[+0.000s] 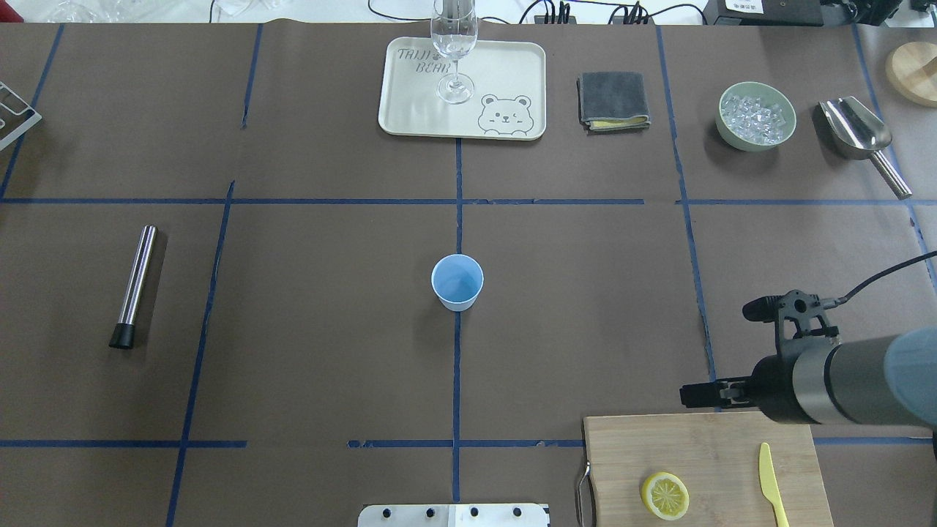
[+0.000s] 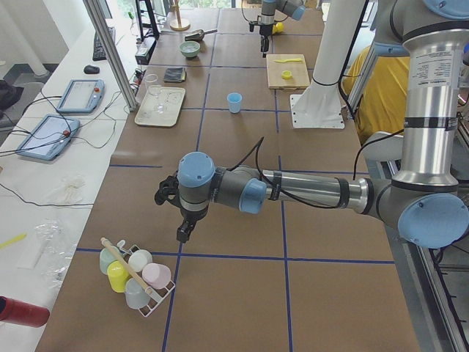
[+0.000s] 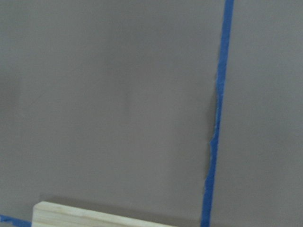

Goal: Squeeze lemon into cup
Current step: 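Move the right gripper down toward the lemon slice on the cutting board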

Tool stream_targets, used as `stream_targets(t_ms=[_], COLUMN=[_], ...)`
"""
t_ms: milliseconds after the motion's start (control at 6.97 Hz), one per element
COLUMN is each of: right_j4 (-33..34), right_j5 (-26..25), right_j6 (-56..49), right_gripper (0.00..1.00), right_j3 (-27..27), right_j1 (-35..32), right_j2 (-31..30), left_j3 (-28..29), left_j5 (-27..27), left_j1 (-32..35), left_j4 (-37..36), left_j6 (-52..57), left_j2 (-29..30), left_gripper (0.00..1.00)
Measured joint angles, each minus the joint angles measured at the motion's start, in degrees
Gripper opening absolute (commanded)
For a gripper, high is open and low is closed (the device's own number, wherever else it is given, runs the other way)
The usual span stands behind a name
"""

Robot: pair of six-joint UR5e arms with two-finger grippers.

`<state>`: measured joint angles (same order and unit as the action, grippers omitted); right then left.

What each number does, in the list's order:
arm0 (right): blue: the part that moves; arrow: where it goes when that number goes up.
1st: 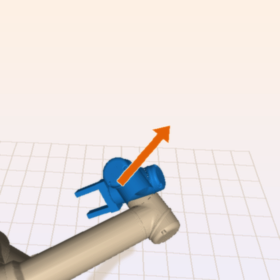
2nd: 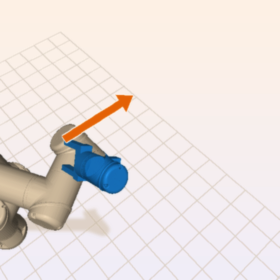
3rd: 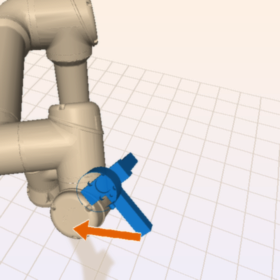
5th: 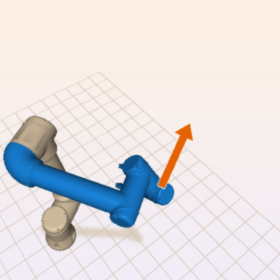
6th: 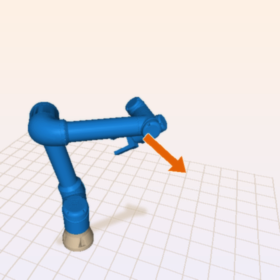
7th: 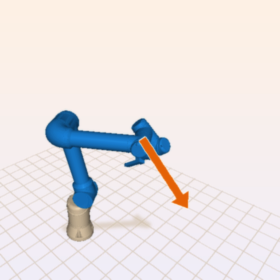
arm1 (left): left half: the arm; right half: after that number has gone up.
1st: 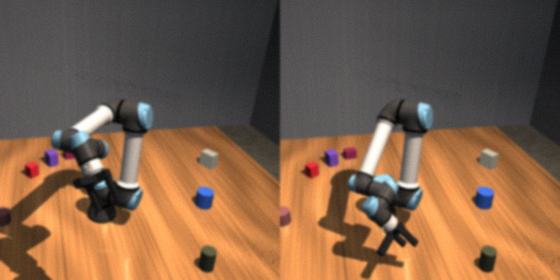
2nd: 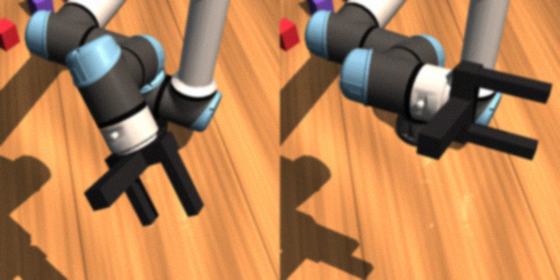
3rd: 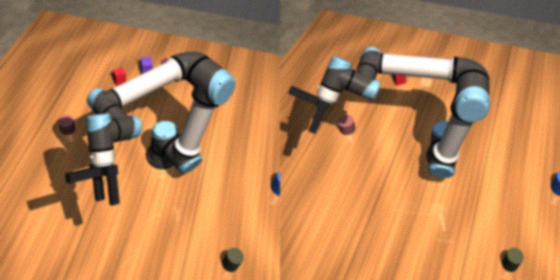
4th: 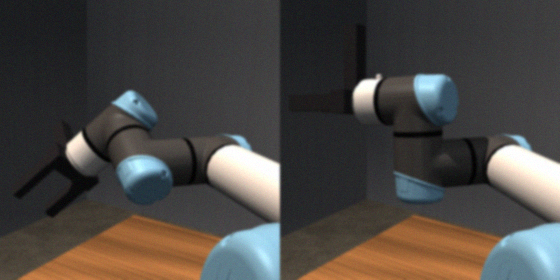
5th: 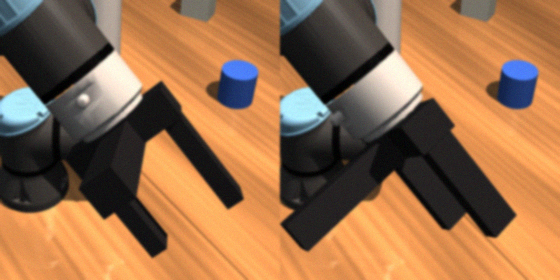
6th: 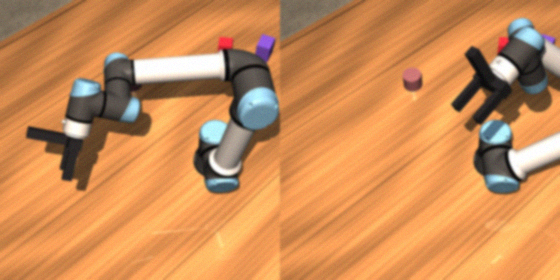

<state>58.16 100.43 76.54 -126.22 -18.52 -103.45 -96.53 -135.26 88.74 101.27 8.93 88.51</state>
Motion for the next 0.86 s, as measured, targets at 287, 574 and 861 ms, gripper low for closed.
stream_targets(t_ms=[287, 574, 861], right_j4=[1.0, 5.5, 8.5], right_j5=[-8.4, -13.2, -15.6], right_j6=[7.4, 9.3, 10.9], right_gripper=[1.00, 1.00, 1.00], right_j3=[-0.7, -1.6, -2.0], right_j1=[9.4, 15.2, 18.4], right_j2=[1.5, 1.9, 1.8], left_j3=[-0.3, -0.6, -0.7], left_j5=[-0.1, -0.1, -0.2], left_j1=[0.0, 0.0, 0.0], left_j4=[0.3, 0.3, 0.4], left_j6=[-0.1, -0.1, -0.2], left_j2=[0.0, 0.0, 0.0], left_gripper=[1.00, 1.00, 1.00])
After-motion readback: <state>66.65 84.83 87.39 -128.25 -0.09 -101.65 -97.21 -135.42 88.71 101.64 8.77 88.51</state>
